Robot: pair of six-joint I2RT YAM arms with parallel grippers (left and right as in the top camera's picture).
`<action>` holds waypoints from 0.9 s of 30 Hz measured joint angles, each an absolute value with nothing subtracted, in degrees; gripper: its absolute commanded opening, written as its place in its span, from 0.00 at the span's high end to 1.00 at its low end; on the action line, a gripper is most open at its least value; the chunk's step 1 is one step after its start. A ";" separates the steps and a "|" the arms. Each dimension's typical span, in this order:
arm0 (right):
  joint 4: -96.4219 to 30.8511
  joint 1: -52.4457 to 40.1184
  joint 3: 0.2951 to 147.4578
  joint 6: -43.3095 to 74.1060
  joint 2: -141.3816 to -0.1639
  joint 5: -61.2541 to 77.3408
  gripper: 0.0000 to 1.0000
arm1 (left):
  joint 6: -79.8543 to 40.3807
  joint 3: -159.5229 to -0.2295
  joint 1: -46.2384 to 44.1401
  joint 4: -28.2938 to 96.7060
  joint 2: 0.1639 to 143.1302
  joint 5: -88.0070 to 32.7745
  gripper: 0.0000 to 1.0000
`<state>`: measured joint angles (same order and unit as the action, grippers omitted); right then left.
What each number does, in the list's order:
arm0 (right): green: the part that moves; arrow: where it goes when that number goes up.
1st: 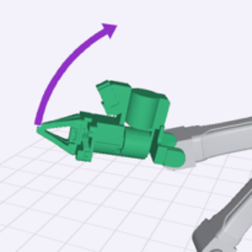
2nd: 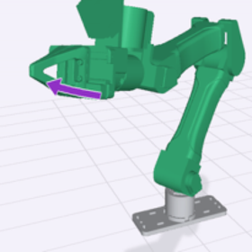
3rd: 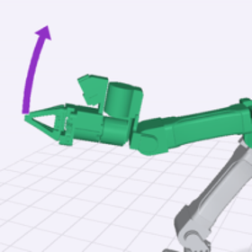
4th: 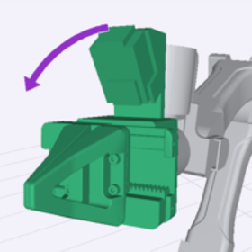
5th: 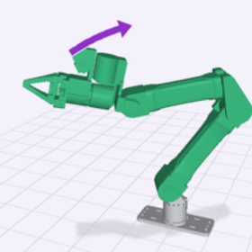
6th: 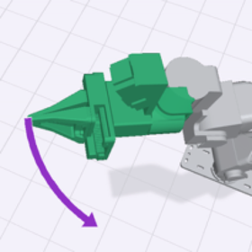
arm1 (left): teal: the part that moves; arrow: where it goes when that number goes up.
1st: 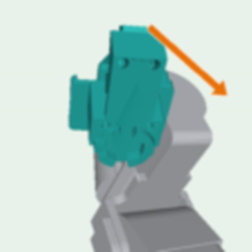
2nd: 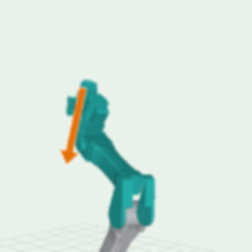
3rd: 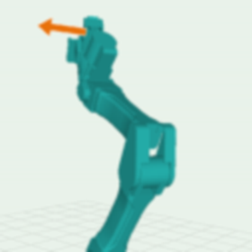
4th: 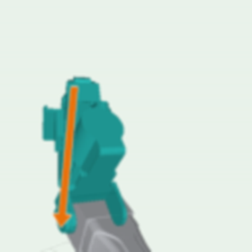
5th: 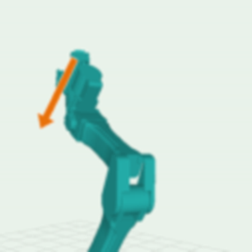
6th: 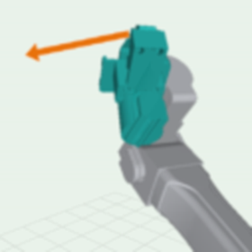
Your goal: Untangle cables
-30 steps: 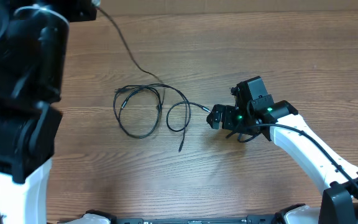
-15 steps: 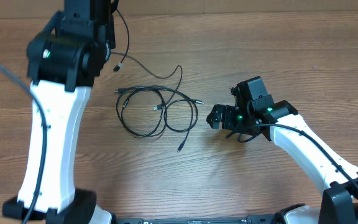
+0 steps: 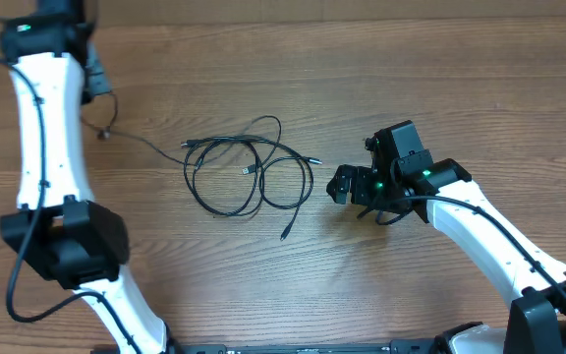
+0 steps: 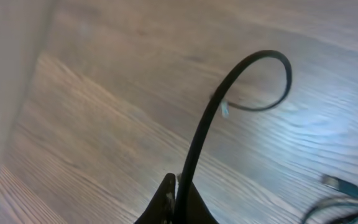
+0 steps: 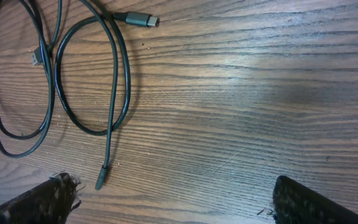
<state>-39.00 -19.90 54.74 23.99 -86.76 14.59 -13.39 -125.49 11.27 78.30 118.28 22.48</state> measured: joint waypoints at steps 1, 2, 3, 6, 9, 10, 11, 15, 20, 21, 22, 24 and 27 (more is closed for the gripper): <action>-38.98 -19.90 54.74 23.99 -86.74 14.59 0.00 | -13.39 -125.49 13.23 78.46 118.93 21.41 0.96; -39.00 -19.90 54.74 23.99 -86.74 14.59 0.00 | -13.39 -125.49 16.36 78.54 119.81 19.11 0.96; -38.98 -19.90 54.74 23.99 -86.74 14.57 0.00 | -13.39 -125.49 17.96 78.54 120.11 17.74 0.96; -39.03 -19.92 54.74 23.99 -86.74 14.57 0.00 | -13.54 -125.49 24.25 79.29 120.92 10.04 0.96; -39.03 -19.92 54.74 23.97 -86.74 14.59 0.00 | -13.56 -125.49 27.55 79.77 121.49 4.82 0.96; -39.00 -19.92 54.74 23.99 -86.76 14.59 0.00 | -13.56 -125.49 28.25 79.77 121.69 3.84 0.96; -39.00 -19.92 54.74 23.97 -86.74 14.57 0.00 | -13.56 -125.49 28.84 79.75 121.91 2.90 0.96; -39.00 -19.90 54.74 23.99 -86.74 14.59 0.00 | -13.56 -124.99 29.23 79.64 122.08 0.38 0.96; -39.03 -19.90 54.74 23.97 -86.76 14.57 0.00 | -13.56 -124.75 28.47 79.48 122.08 -0.69 0.96; -39.00 -19.90 54.74 23.99 -86.74 14.59 0.00 | -13.56 -124.75 28.47 79.50 122.08 -0.73 0.96; -39.00 -19.92 54.74 23.99 -86.74 14.57 0.00 | -13.56 -124.75 28.40 79.55 122.08 -0.86 0.96; -38.98 -19.90 54.74 23.97 -86.76 14.59 0.00 | -13.58 -124.73 28.10 79.83 122.08 -0.91 0.96; -39.00 -19.92 54.74 23.99 -86.74 14.57 0.00 | -13.56 -124.16 27.70 80.40 122.08 -1.19 0.96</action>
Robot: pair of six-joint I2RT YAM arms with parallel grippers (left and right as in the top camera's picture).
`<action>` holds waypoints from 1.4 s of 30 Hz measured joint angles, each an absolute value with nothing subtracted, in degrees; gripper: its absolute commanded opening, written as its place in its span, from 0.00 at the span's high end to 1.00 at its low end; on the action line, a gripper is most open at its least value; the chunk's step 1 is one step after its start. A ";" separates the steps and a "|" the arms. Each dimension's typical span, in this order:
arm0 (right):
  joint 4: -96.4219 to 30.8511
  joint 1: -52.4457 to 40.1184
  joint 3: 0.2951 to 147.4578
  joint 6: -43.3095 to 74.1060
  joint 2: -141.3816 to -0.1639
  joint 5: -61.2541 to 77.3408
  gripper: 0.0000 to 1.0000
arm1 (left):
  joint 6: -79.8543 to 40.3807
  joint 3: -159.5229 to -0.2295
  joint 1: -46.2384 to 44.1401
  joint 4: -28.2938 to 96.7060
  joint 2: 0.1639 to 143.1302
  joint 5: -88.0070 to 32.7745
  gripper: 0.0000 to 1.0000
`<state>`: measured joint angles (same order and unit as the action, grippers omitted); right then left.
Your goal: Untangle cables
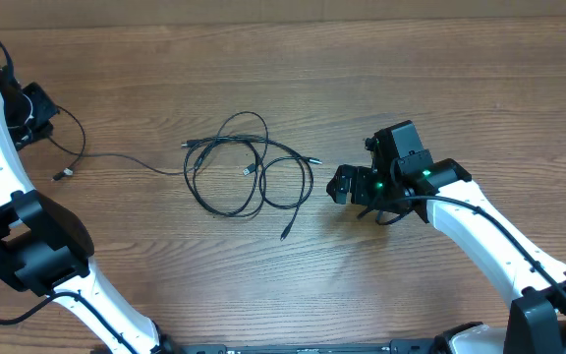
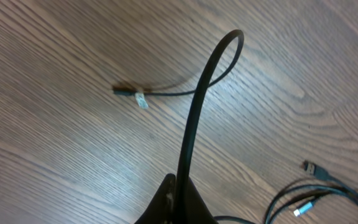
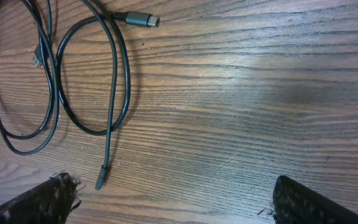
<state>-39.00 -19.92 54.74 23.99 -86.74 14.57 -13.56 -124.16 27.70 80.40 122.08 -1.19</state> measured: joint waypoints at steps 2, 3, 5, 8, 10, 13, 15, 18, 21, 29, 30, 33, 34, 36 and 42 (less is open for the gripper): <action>-39.03 -19.92 54.74 23.97 -86.74 14.57 0.00 | -13.56 -123.28 27.24 80.58 122.08 -1.74 0.96; -39.00 -19.90 54.74 23.99 -86.74 14.57 0.00 | -13.56 -122.85 26.98 80.58 122.08 -1.78 0.96; -38.98 -19.92 54.74 23.97 -86.74 14.59 0.00 | -13.56 -121.80 26.59 80.55 122.08 -2.00 0.96; -39.00 -19.92 54.74 23.97 -86.74 14.59 0.00 | -13.56 -119.90 26.33 80.20 122.08 -2.20 0.96; -39.00 -19.92 54.74 24.01 -86.74 14.59 0.00 | -13.56 -118.48 26.33 79.81 122.08 -2.37 0.96; -38.98 -19.90 54.74 23.97 -86.74 14.57 0.00 | -13.56 -115.83 26.33 79.07 122.08 -2.39 0.96; -38.98 -19.92 54.74 23.99 -86.74 14.57 0.00 | -13.56 -114.17 26.33 78.17 122.08 -2.39 0.96; -39.00 -19.92 54.74 23.97 -86.74 14.57 0.00 | -13.56 -111.53 26.33 76.69 122.08 -2.39 0.90; -38.96 -19.92 54.74 23.99 -86.74 14.59 0.00 | -13.78 -109.32 26.33 75.26 122.08 -2.74 0.80; -38.98 -19.90 54.74 23.99 -86.76 14.59 0.00 | -13.50 -108.36 26.33 74.52 122.08 -4.69 0.18; -39.00 -19.90 54.74 23.99 -86.74 14.57 0.00 | -13.39 -108.36 26.33 74.48 122.08 -4.75 0.14; -39.00 -19.90 54.74 23.99 -86.74 14.59 0.00 | -13.54 -108.33 26.33 74.02 122.08 -4.80 0.05; -38.98 -19.90 54.74 23.99 -86.74 14.59 0.00 | -13.39 -108.33 26.33 73.84 122.08 -4.78 0.03; -38.98 -19.92 54.74 23.99 -86.74 14.59 0.00 | -13.39 -108.33 26.33 73.49 122.08 -4.93 0.00; -38.98 -19.90 54.74 24.01 -86.74 14.59 0.00 | -10.00 -108.33 25.85 71.18 122.08 -10.52 0.00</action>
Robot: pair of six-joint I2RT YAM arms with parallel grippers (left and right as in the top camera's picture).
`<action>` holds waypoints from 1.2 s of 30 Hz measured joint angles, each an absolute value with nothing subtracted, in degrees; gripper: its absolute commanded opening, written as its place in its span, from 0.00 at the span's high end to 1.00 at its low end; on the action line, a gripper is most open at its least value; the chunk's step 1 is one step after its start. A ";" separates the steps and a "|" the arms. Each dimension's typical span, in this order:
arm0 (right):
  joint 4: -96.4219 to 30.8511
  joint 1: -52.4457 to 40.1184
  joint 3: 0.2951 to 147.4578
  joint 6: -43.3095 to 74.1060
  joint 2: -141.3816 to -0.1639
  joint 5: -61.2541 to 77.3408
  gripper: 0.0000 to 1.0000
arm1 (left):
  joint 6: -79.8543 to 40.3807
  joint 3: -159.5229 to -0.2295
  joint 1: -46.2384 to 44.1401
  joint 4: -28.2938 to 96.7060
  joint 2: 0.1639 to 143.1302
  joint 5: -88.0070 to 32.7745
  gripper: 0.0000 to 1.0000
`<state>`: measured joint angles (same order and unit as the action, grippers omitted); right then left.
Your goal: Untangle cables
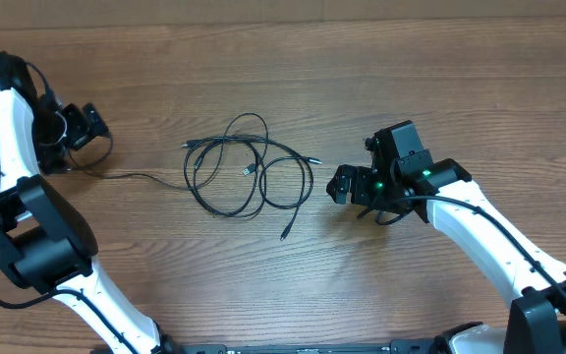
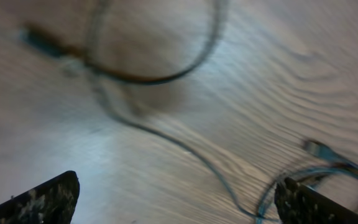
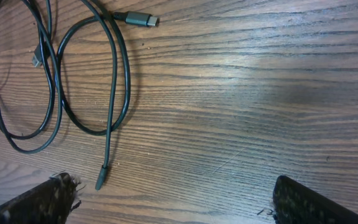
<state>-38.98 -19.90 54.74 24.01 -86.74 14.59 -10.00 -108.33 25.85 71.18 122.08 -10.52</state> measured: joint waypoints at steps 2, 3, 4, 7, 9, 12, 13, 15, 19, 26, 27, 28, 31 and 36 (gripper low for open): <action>-39.00 -19.92 54.74 23.99 -86.74 14.57 0.00 | -7.99 -108.33 25.19 70.76 122.08 -13.47 0.00; -39.00 -19.90 54.74 23.97 -86.74 14.59 0.00 | -6.42 -108.33 24.38 70.43 122.08 -15.81 0.00; -39.00 -19.90 54.74 23.99 -86.74 14.57 0.00 | -5.43 -108.33 23.55 70.39 122.08 -17.26 0.00; -39.00 -19.92 54.74 24.01 -86.76 14.57 0.00 | -2.39 -108.33 20.43 70.08 122.08 -20.47 0.00; -39.00 -19.92 54.74 23.99 -86.74 14.57 0.00 | -0.93 -108.33 17.96 69.80 122.08 -21.47 0.01; -39.00 -19.92 54.74 23.97 -86.76 14.59 0.00 | 0.64 -108.33 12.23 68.86 122.08 -22.39 0.04; -39.00 -19.92 54.74 23.99 -86.74 14.59 0.00 | 0.89 -108.33 10.63 68.62 122.08 -22.57 0.05; -39.00 -19.90 54.74 23.99 -86.74 14.57 0.00 | 1.26 -108.33 7.75 68.03 122.08 -22.74 0.05; -39.00 -19.92 54.74 23.97 -86.74 14.57 0.00 | 1.69 -108.33 0.67 66.48 122.08 -22.76 0.07; -39.00 -19.90 54.74 23.99 -86.74 14.59 0.00 | 1.76 -108.33 -9.50 64.66 122.08 -15.81 0.14; -39.00 -19.90 54.74 23.99 -86.76 14.59 0.00 | 1.78 -108.33 -10.87 64.64 122.08 -13.91 0.14; -38.98 -19.90 54.74 24.01 -86.74 14.59 0.00 | 1.78 -108.33 -11.88 64.58 122.08 -12.51 0.14; -39.00 -19.92 54.74 23.99 -86.74 14.57 0.00 | 1.91 -108.33 -14.74 64.12 122.76 -7.99 0.09; -39.00 -19.90 54.74 23.99 -86.76 14.57 0.00 | 1.93 -108.33 -15.77 62.96 125.58 -1.56 0.08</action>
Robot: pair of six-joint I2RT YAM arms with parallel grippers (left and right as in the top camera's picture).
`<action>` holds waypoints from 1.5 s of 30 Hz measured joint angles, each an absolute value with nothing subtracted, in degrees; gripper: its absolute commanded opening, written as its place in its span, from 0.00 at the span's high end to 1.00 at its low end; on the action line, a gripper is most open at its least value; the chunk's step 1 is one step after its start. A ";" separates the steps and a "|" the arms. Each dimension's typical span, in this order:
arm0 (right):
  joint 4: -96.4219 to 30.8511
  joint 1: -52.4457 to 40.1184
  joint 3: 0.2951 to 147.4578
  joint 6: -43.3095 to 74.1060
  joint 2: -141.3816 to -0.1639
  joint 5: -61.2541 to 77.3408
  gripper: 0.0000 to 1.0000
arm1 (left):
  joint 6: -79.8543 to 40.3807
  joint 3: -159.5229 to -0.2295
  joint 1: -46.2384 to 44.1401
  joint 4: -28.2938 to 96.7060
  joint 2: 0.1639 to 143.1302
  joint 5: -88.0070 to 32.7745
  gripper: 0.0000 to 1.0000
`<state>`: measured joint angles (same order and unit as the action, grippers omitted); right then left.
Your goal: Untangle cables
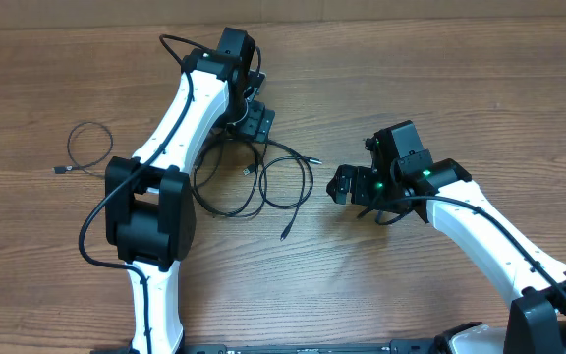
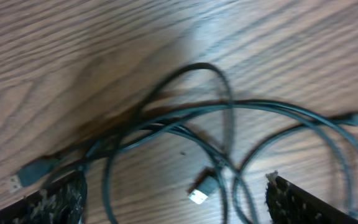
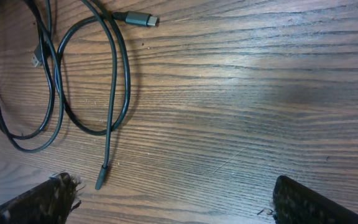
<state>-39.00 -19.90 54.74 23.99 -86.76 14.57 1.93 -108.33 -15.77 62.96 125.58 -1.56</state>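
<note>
The tangle of dark cables (image 1: pixel 254 177) lies at the table's middle. My left gripper (image 1: pixel 254 122) hangs open over its far edge. In the left wrist view the left gripper (image 2: pixel 176 205) has crossing loops (image 2: pixel 222 118) and a USB plug (image 2: pixel 199 193) between its fingers, gripping none. A thin cable (image 1: pixel 88 147) lies curled apart at the far left. My right gripper (image 1: pixel 347 185) sits open to the right of the tangle. The right gripper (image 3: pixel 179 202) holds nothing, with a cable end (image 3: pixel 102 177) and a plug (image 3: pixel 138 20) ahead of it.
The wooden table (image 1: pixel 440 79) stretches bare to the back right. The left arm (image 1: pixel 180 118) reaches across from the front left over the tangle's left side. The right arm (image 1: pixel 489 231) comes in from the front right.
My left gripper has moved from the far left of the table to above the tangle, still open. The thin cable now lies curled alone at the left. The right arm has not moved.
My left gripper was shut on the thin cable at the far left, holding it up with its other end reaching the tangle. Then it held it farther left. Then it was open with the cable on the table. Now it is over the tangle.
</note>
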 measured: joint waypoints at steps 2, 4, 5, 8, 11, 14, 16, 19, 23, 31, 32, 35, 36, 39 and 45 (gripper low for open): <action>-39.03 -19.90 54.74 23.99 -86.74 14.57 0.00 | 1.93 -108.29 -15.62 62.48 126.04 -0.34 0.11; -39.00 -19.90 54.74 23.97 -86.74 14.57 0.00 | 1.96 -108.29 -15.44 62.24 126.06 0.30 0.14; -39.00 -19.90 54.74 23.99 -86.74 14.61 0.00 | 1.98 -108.29 -15.33 62.22 126.06 0.43 0.14; -39.03 -19.90 54.74 23.99 -86.74 14.59 0.00 | 1.87 -108.29 -15.27 62.19 126.30 0.75 0.16; -39.00 -19.90 54.74 23.97 -86.74 14.57 0.00 | 1.50 -108.29 -15.27 62.13 127.70 0.78 0.45; -39.00 -19.90 54.74 23.97 -86.74 14.59 0.00 | 1.37 -108.27 -15.27 62.11 129.25 0.95 0.93; -39.00 -19.92 54.74 23.99 -86.74 14.57 0.00 | 1.26 -108.25 -15.27 62.17 130.17 1.02 0.96; -39.00 -19.92 54.74 23.99 -86.74 14.59 0.00 | 1.28 -108.18 -15.27 62.50 130.76 1.17 0.96; -39.00 -19.90 54.74 23.97 -86.74 14.57 0.00 | 1.26 -108.18 -15.27 62.59 130.67 1.17 0.96; -38.98 -19.92 54.74 23.97 -86.74 14.59 0.00 | 0.71 -107.85 -15.20 62.61 120.49 1.37 0.96; -38.98 -19.92 54.74 23.97 -86.74 14.59 0.00 | 0.56 -107.85 -14.87 62.33 117.14 1.37 0.96; -39.03 -19.92 54.74 23.99 -86.74 14.57 0.00 | 0.14 -107.85 -14.09 61.21 111.04 1.32 0.96; -39.00 -19.90 54.74 23.97 -86.74 14.57 0.00 | -0.01 -107.85 -13.54 60.88 109.51 1.34 0.96; -39.00 -19.90 54.74 23.97 -86.74 14.59 0.00 | -0.08 -107.85 -10.55 60.14 104.95 1.39 0.96; -38.98 -19.92 54.74 23.99 -86.74 14.57 0.00 | -2.83 -107.85 -3.99 62.63 103.31 -2.92 0.96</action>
